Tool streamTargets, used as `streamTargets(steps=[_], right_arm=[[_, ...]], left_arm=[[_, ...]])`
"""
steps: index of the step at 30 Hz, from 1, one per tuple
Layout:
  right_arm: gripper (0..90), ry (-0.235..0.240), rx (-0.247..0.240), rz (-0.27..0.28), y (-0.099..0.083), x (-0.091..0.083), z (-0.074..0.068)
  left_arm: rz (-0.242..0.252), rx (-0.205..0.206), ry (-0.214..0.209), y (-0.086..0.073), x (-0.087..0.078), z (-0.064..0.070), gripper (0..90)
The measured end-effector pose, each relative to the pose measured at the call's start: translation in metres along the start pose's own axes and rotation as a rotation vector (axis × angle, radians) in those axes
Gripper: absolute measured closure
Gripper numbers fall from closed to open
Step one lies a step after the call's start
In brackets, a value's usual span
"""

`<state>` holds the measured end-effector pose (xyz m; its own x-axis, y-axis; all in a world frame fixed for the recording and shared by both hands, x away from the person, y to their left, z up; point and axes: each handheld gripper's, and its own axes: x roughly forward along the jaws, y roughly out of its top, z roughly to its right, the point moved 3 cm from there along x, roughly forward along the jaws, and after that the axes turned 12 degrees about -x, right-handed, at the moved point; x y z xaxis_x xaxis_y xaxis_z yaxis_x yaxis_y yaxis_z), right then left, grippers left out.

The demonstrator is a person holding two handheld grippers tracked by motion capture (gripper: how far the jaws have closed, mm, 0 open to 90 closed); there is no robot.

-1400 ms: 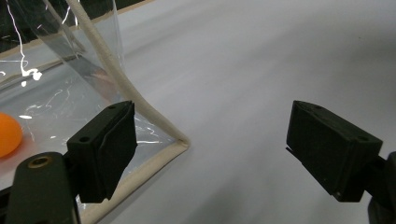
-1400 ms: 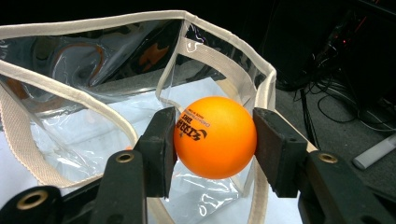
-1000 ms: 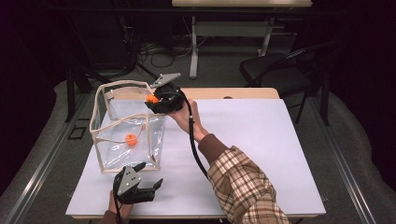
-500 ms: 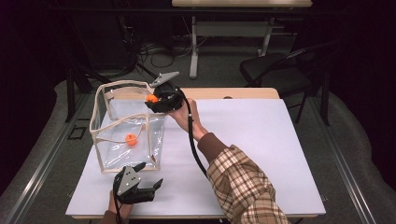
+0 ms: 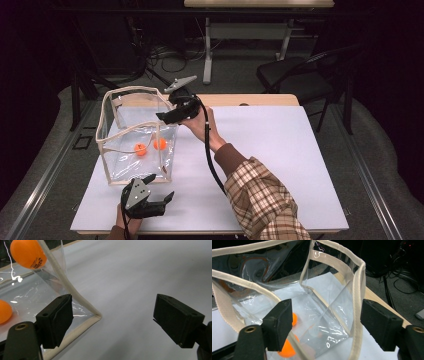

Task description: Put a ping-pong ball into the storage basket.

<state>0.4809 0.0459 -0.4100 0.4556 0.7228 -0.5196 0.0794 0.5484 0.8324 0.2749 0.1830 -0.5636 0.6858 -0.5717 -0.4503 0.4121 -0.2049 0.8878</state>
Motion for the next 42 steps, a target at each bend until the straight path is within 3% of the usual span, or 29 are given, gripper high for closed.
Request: streamTargets(steps=[5,16,30,42], right_arm=[[16.8,0.015,0.026,0.029,-0.008,-0.015,0.007],[9.9,0.030,0.022,0.031,-0.031,-0.040,0.008],[4.7,0.042,0.016,-0.010,-0.057,-0.052,0.002],[0.0,0.013,0.009,-0.052,-0.087,-0.069,-0.002]], left_arm=[[-0.001,0.001,0.002,0.000,0.000,0.000,16.0],[-0.003,0.000,0.009,0.000,0.000,0.000,16.0],[-0.005,-0.006,0.015,0.000,0.001,0.000,16.0],[-0.004,-0.002,0.013,-0.001,0.000,0.000,16.0]])
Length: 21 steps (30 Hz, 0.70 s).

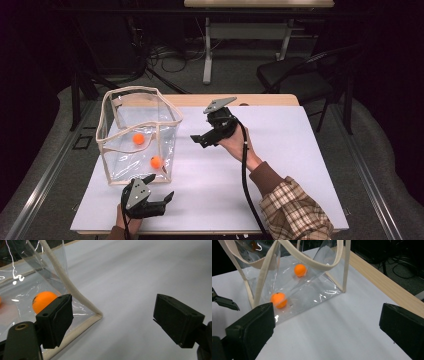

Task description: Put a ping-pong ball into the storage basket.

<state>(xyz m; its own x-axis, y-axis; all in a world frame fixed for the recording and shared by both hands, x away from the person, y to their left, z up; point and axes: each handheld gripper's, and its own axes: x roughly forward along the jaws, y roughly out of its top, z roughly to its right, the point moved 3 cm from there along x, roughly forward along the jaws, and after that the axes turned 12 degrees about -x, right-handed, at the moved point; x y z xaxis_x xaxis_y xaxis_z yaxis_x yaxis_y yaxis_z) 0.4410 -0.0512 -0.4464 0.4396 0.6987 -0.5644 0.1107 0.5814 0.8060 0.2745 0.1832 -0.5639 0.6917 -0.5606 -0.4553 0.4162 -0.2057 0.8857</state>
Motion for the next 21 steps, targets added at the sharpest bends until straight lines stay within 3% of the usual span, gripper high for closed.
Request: streamTargets(steps=[21], right_arm=[[0.0,-0.035,-0.009,-0.033,-0.047,-0.028,-0.016]], left_arm=[[0.002,0.001,-0.006,0.000,-0.001,0.000,16.0]])
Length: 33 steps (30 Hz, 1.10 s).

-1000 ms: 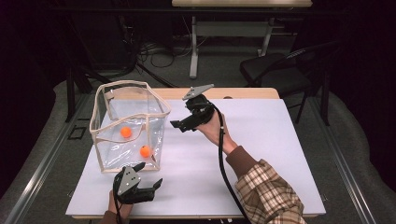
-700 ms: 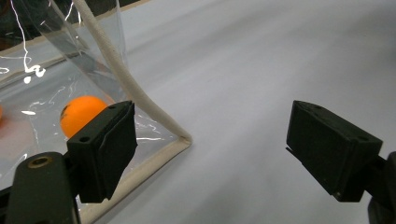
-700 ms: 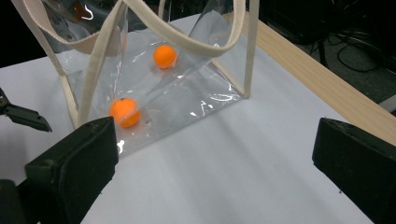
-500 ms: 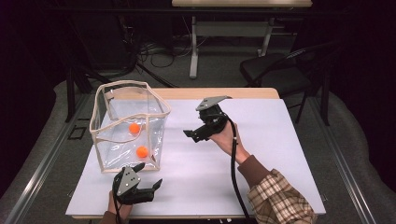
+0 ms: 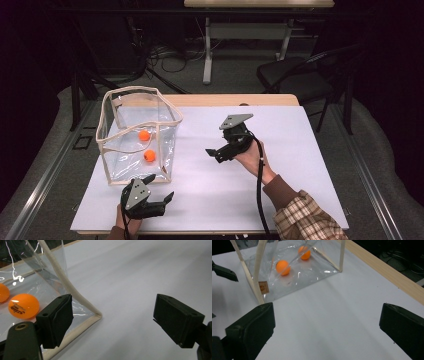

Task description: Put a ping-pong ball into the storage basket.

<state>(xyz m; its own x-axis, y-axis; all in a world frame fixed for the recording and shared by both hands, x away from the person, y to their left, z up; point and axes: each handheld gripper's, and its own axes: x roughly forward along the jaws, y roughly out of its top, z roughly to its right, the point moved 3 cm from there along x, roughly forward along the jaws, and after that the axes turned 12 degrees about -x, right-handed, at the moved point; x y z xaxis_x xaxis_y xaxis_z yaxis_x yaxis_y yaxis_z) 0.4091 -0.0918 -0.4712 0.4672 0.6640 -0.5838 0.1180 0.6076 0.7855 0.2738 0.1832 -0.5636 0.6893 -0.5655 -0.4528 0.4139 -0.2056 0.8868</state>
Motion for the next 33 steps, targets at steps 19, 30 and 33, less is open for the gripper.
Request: streamTargets(steps=[19,30,33], right_arm=[[0.0,-0.053,0.005,-0.007,-0.042,-0.030,-0.014],[0.0,-0.091,0.014,-0.005,-0.068,-0.047,-0.024],[0.0,-0.104,0.020,0.008,-0.076,-0.052,-0.027]], left_arm=[[0.001,-0.001,-0.001,0.000,0.001,0.000,16.0],[0.002,-0.002,0.001,0.000,0.000,0.000,16.0],[0.000,0.001,0.000,0.000,0.000,0.001,16.0]])
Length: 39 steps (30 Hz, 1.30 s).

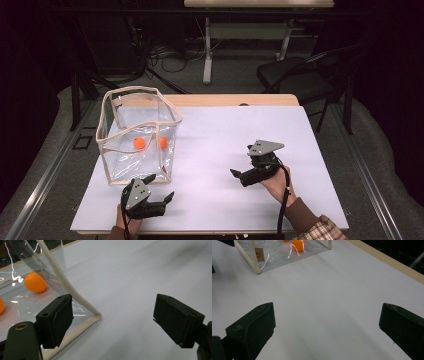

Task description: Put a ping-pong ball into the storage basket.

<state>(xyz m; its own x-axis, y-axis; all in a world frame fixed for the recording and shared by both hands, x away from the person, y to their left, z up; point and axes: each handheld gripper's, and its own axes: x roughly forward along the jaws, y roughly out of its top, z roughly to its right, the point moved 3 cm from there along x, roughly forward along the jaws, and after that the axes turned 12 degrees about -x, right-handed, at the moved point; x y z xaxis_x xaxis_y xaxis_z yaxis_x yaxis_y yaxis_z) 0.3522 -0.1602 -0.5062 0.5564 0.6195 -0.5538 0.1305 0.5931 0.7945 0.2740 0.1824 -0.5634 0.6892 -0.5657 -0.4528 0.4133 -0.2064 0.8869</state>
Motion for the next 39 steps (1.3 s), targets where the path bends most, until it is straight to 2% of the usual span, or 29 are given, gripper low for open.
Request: streamTargets(steps=[15,29,39], right_arm=[[0.0,-0.047,0.031,-0.005,-0.037,-0.020,-0.006],[0.0,-0.099,0.049,0.006,-0.066,-0.034,-0.021],[0.0,-0.143,0.052,-0.011,-0.083,-0.040,-0.030]], left_arm=[[-0.002,0.001,0.001,0.000,0.001,0.000,16.0],[-0.003,0.003,0.002,0.000,0.001,0.000,16.0],[-0.003,0.002,0.000,0.000,0.001,0.000,16.0]])
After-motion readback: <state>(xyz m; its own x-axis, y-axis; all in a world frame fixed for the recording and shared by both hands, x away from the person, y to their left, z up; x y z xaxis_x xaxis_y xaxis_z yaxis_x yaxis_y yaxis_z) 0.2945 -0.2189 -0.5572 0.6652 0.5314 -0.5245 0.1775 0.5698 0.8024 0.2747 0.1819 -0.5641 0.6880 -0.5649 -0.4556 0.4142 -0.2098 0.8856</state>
